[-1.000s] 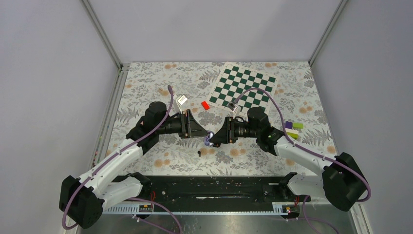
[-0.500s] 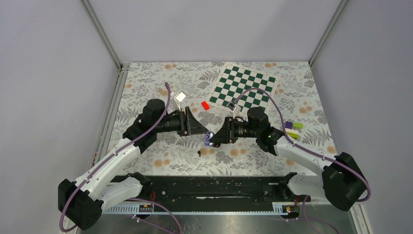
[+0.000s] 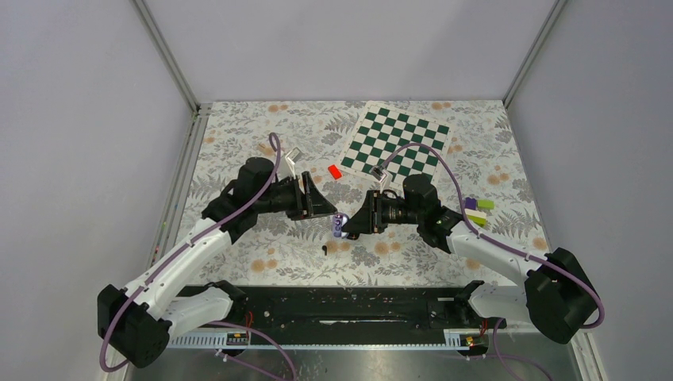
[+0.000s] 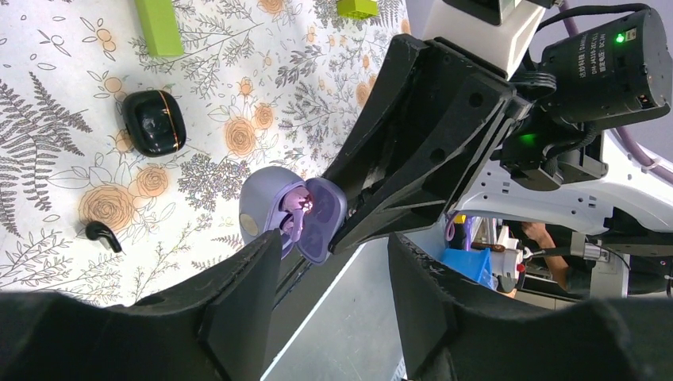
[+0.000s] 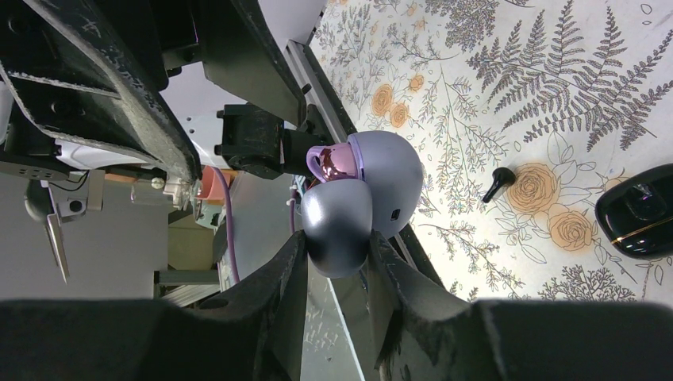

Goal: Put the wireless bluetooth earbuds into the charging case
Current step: Adjust the earbud with the charging case.

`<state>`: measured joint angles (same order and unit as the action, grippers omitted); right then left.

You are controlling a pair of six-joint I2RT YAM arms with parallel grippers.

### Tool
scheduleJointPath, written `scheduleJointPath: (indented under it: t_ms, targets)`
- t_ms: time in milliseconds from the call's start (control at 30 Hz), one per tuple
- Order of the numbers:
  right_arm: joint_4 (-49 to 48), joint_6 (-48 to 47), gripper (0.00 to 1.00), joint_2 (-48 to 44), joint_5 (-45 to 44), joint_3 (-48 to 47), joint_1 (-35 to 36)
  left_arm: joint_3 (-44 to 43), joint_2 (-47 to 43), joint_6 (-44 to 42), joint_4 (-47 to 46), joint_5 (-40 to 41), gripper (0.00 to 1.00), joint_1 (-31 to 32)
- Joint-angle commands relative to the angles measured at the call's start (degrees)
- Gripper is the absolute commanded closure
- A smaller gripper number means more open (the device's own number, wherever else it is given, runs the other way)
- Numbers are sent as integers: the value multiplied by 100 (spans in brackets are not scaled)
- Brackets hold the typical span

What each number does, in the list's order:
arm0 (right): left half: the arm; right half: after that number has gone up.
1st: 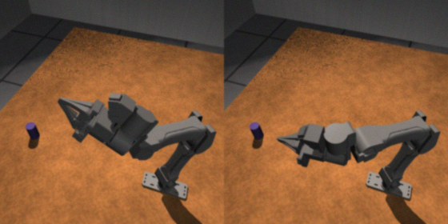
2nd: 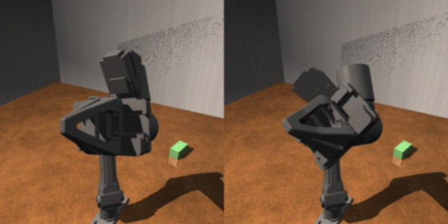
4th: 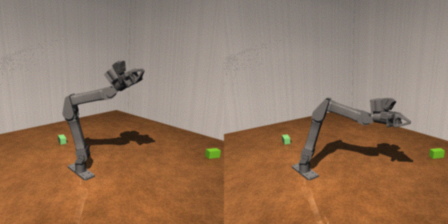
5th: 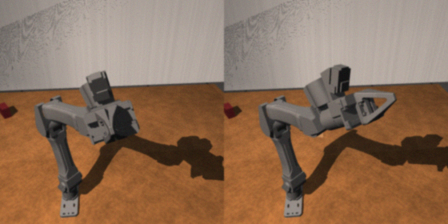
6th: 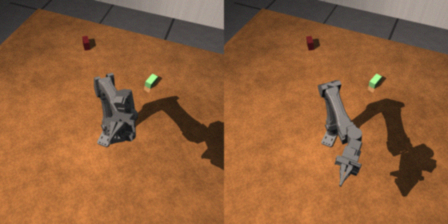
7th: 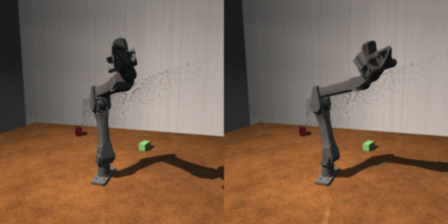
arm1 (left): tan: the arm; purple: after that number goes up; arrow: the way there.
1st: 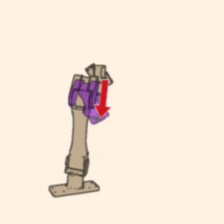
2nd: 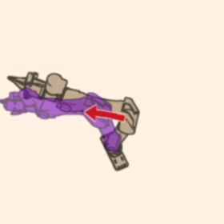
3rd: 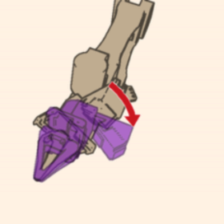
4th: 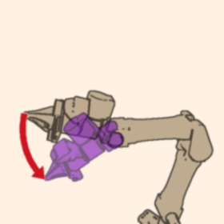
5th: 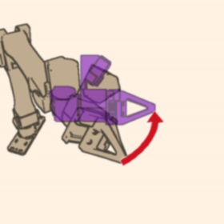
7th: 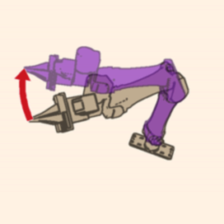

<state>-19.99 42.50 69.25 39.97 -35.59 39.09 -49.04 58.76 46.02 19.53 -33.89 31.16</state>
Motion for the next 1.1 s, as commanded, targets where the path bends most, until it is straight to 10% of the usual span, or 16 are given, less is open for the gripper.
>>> scheduleJointPath:
  t_ms: [0, 1067]
  targets:
    - [-147, -59, 100, -61, -17, -175, 40, 43, 31, 62, -397, -33, 47, 40]
    - [-140, -77, 100, -112, -38, -101, 37, -128, 135, 128, -432, 3, 48, 372]
